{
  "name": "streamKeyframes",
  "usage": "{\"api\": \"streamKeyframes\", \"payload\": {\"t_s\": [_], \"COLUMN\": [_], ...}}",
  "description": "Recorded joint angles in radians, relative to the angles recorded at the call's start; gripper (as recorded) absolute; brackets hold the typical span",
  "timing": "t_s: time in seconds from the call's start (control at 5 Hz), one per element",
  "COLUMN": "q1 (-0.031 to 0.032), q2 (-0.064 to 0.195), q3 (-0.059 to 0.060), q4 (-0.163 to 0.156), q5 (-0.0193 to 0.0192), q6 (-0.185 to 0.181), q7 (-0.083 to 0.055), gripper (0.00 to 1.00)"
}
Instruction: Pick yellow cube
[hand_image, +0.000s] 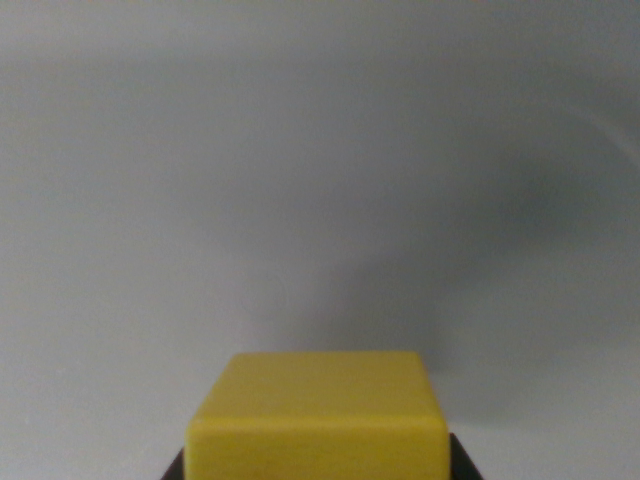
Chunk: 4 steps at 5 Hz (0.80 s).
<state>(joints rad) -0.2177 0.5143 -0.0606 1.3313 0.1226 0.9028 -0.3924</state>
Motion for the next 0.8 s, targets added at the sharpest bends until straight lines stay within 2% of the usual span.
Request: {"api": "streamKeyframes", "payload": {"t_s": [0.2,0.4,0.6,0.8], "q1": [0.0000,0.0000,0.0000,0.0000], "q2": [-0.010,-0.010,-0.023,-0.023], "q3": [-0.001,-0.001,-0.002,-0.002], "q4": [0.021,0.021,0.047,0.047], "q5": [-0.0019,-0.0019,-0.0041,-0.0041], "q6": [0.032,0.032,0.069,0.069], "q7": [0.003,0.003,0.006,0.006], "gripper": [1.00,1.00,1.00,1.00]}}
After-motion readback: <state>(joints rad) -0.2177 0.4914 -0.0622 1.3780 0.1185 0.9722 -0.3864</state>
